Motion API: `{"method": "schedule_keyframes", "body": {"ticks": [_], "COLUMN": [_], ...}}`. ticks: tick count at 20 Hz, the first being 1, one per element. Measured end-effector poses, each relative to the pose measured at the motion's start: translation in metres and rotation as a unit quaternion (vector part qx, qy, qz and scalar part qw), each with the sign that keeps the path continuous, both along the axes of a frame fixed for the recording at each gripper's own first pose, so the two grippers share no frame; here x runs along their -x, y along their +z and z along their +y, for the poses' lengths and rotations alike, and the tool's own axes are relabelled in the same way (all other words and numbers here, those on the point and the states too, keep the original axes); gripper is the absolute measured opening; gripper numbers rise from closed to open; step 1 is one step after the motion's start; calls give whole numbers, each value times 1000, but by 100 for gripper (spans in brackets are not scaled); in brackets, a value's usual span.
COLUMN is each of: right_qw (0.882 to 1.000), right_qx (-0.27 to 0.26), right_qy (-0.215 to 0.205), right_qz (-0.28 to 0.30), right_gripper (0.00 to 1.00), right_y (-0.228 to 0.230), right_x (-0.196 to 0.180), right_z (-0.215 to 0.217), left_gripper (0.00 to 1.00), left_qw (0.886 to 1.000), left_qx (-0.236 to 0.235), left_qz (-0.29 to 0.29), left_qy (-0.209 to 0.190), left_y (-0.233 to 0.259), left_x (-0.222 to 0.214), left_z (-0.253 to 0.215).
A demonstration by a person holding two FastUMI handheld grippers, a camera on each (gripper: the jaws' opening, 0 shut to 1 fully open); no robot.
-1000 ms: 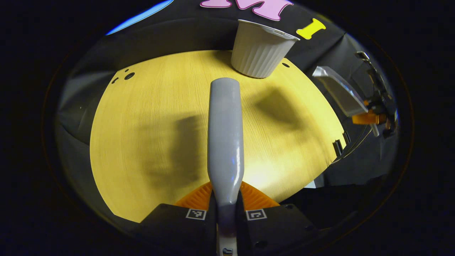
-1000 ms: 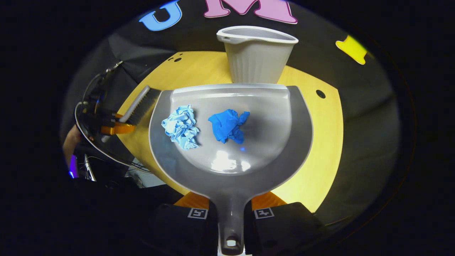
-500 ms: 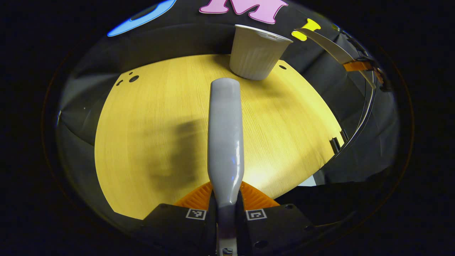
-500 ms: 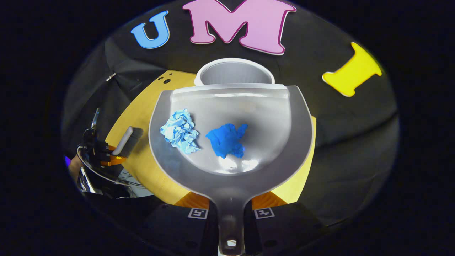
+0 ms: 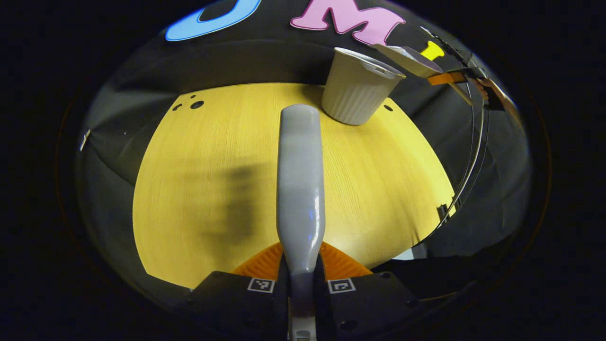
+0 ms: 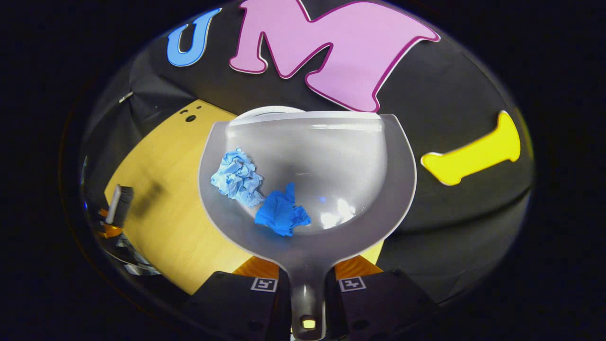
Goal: Pick up the small broom and dustpan from the desktop, sweep the trash into the dustpan with the broom, and then empty the trash into the garbage bin.
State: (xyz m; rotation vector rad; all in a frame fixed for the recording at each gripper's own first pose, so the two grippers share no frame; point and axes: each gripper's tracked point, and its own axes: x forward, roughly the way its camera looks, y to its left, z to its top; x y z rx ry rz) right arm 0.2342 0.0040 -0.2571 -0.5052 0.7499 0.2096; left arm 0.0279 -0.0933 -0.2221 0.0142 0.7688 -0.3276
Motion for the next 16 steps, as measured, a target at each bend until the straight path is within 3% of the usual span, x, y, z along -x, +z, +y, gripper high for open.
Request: {"method": "schedule_keyframes", "body": {"ticks": [5,9,10,11,14,16], "right_qw": [996,986,982,976,954,925], "right_qx": [50,131,155,184,260,331], "right_qy": [-50,-41,-32,-21,5,23], "right_qz": [-48,-91,-101,-113,-149,-186], "right_gripper": [32,32,32,32,32,32], "right_y": [-2,-1,-1,1,9,24], "right_x": [-50,-57,-57,-57,-61,-59], "right_z": [-9,-13,-13,-12,-14,-18], "left_gripper": [26,29,26,30,27,30], "left_qw": [999,999,999,999,999,999], "left_qx": [29,36,39,41,40,41], "left_qz": [-12,-14,-12,-11,-8,-7], "left_qy": [16,16,16,16,18,19], "left_y": [11,8,9,9,6,10], "left_x": [-6,-6,-7,-8,-7,-7], "left_z": [-9,-10,-10,-9,-8,-9]}}
